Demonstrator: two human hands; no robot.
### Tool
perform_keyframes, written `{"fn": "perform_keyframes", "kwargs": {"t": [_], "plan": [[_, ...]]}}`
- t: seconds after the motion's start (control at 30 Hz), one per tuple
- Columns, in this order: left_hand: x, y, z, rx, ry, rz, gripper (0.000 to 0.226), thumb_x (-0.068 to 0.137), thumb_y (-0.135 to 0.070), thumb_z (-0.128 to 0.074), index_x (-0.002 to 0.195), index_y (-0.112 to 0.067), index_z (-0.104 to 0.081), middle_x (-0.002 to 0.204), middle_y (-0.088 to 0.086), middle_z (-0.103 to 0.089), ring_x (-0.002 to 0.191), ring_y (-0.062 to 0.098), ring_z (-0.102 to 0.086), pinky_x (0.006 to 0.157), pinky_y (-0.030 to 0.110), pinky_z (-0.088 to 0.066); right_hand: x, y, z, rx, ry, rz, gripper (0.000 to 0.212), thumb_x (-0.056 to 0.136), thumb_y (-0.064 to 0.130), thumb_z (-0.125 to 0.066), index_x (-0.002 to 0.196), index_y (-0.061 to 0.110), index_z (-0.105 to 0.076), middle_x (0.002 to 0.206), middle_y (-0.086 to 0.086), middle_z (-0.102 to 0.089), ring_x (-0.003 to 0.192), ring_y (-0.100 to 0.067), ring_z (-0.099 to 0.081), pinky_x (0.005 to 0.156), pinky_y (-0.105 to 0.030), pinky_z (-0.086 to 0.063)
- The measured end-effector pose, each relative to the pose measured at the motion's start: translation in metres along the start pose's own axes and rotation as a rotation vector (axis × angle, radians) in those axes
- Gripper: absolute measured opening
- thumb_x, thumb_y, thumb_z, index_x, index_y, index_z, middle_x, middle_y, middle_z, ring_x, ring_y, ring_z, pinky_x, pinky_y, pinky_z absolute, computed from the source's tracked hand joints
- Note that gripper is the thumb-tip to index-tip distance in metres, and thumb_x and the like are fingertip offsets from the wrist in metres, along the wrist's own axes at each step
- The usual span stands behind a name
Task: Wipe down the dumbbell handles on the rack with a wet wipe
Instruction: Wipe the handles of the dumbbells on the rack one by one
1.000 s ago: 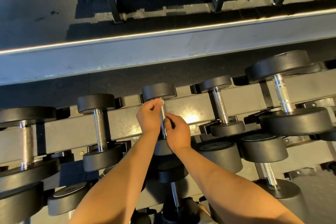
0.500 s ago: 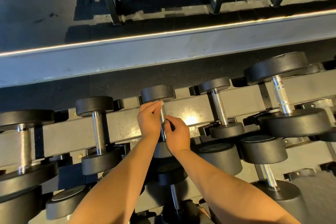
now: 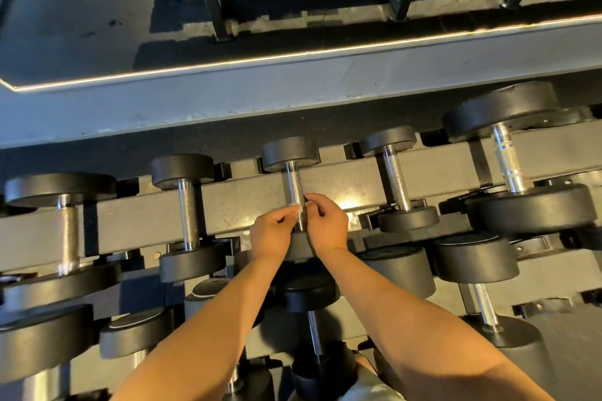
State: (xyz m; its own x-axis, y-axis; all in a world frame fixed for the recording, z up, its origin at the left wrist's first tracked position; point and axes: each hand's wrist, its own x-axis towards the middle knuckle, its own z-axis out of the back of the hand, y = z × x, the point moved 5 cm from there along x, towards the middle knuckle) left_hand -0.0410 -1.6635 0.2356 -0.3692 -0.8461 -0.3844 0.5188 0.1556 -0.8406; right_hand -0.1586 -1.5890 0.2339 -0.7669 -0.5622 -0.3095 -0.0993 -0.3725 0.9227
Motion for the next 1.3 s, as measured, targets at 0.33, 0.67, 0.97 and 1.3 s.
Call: {"fn": "perform_keyframes", "kwargs": {"t": [0.33,0.67,0.97,1.3], "plan": [[-0.018,-0.005,0.003,-0.033,-0.002,0.171,0.013,0.092,-0.023,-0.072,0.1,-0.028,-0.081,0.102,-0.014,-0.076,0.092,-0.001,-0.063,0.08,0.008,-0.045,-0.021,0.001,0.019,-0.054,0.134,-0.113,0.026,0.1,0.015,-0.056,0.122,0.018,-0.069,0.117,0.004,-0.069,0.107,-0.009,-0.061,0.087,-0.009,-0.042],[-0.038,-0.014,-0.019,-0.117,0.069,0.006,0.027,0.104,-0.02,-0.053,0.123,-0.031,-0.07,0.117,-0.012,-0.069,0.108,0.006,-0.062,0.09,0.017,-0.045,-0.021,0.01,0.021,-0.119,0.132,-0.088,0.017,0.095,0.013,-0.063,0.111,0.02,-0.067,0.099,0.008,-0.066,0.092,-0.003,-0.06,0.085,-0.02,-0.05],[-0.027,-0.001,-0.019,-0.077,0.014,0.003,0.048,0.109,-0.016,-0.034,0.155,-0.03,-0.034,0.152,-0.004,-0.04,0.131,0.005,-0.041,0.104,0.023,-0.032,0.013,0.036,-0.002,-0.189,0.005,0.066,0.013,0.093,0.01,-0.065,0.101,0.019,-0.066,0.094,0.006,-0.065,0.085,-0.007,-0.062,0.073,-0.017,-0.05],[-0.028,-0.002,-0.019,-0.022,-0.014,-0.037,0.044,0.109,-0.018,-0.037,0.151,-0.028,-0.042,0.151,-0.005,-0.045,0.124,-0.003,-0.039,0.104,0.019,-0.032,0.014,0.012,0.005,-0.416,0.186,-0.021,0.017,0.088,0.005,-0.071,0.099,0.016,-0.079,0.101,0.003,-0.075,0.08,0.001,-0.061,0.067,-0.001,-0.043]]}}
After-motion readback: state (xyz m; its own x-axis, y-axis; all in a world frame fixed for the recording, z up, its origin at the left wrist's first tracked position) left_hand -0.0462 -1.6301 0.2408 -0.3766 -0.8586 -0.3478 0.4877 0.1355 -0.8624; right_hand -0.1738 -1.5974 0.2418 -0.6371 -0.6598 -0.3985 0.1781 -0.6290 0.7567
